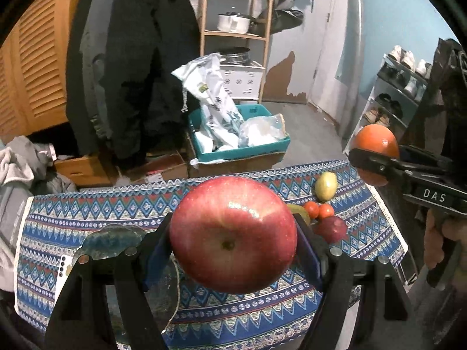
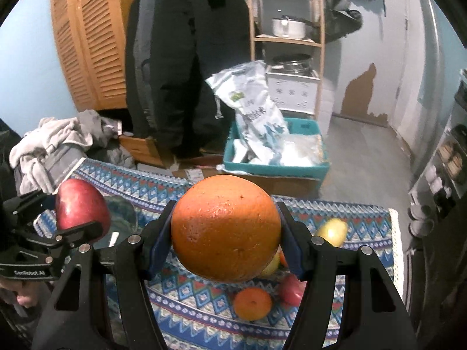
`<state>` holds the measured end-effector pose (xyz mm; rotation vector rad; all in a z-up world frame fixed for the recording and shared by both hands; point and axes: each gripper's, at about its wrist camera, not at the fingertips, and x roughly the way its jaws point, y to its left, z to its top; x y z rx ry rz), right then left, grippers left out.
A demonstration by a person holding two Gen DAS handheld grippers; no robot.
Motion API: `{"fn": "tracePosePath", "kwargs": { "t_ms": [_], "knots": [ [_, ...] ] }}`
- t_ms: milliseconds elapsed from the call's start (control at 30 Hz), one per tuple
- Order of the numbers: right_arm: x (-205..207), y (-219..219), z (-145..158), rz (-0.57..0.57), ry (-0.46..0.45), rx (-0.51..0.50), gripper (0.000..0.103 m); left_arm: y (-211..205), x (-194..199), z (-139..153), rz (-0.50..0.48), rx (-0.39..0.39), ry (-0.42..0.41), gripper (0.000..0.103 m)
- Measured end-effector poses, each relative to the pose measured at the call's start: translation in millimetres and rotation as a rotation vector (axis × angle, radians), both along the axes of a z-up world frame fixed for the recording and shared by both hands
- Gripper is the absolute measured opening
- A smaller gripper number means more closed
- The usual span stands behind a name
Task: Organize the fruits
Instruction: 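Grasp and lift the large orange with the right tool while the left tool lifts the red apple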
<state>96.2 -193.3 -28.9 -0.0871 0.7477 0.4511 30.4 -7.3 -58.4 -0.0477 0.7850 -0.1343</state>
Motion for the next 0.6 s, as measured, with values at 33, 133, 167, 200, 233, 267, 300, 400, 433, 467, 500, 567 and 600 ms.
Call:
{"fn": "tracePosePath", "kwargs": {
  "t_ms": [33, 133, 167, 200, 233, 267, 300, 400, 433, 467, 500, 567, 600],
  "knots": [
    [2, 6, 0, 0.01, 0.003, 0.001, 0.065, 5, -1, 0, 0.01, -0.002, -0.001, 0.078],
    [5, 22, 0, 0.037, 0.005, 0.002, 0.065, 17, -3, 1, 0.037, -0.005, -0.005, 0.078],
    [7, 28, 0, 0.047, 0.007, 0.0, 0.065, 22, -4, 1, 0.046, -0.007, -0.005, 0.078],
    [8, 35, 1, 0.058, 0.007, 0.0, 0.065, 26, -5, 1, 0.052, -0.008, -0.005, 0.078],
    [9, 41, 0, 0.067, 0.007, 0.0, 0.065, 31, -5, 1, 0.064, -0.011, -0.004, 0.078],
    [10, 46, 0, 0.077, 0.006, 0.0, 0.065, 36, -6, 1, 0.072, -0.014, -0.002, 0.078],
    [11, 54, 0, 0.091, 0.008, -0.001, 0.065, 40, -7, 1, 0.082, -0.017, -0.002, 0.078],
    [15, 69, -1, 0.116, 0.017, 0.0, 0.065, 56, -10, 0, 0.113, -0.021, 0.0, 0.078],
    [16, 75, -1, 0.125, 0.02, -0.001, 0.065, 61, -10, -1, 0.123, -0.023, 0.003, 0.078],
    [17, 82, -2, 0.136, 0.022, -0.004, 0.065, 64, -11, -1, 0.132, -0.024, 0.004, 0.078],
    [17, 86, -2, 0.144, 0.024, -0.005, 0.065, 69, -12, -2, 0.143, -0.027, 0.005, 0.078],
    [18, 98, -2, 0.163, 0.028, -0.004, 0.065, 78, -14, -3, 0.162, -0.025, 0.008, 0.078],
    [18, 105, -2, 0.174, 0.03, -0.004, 0.065, 83, -15, -4, 0.175, -0.027, 0.011, 0.078]
  ]
}}
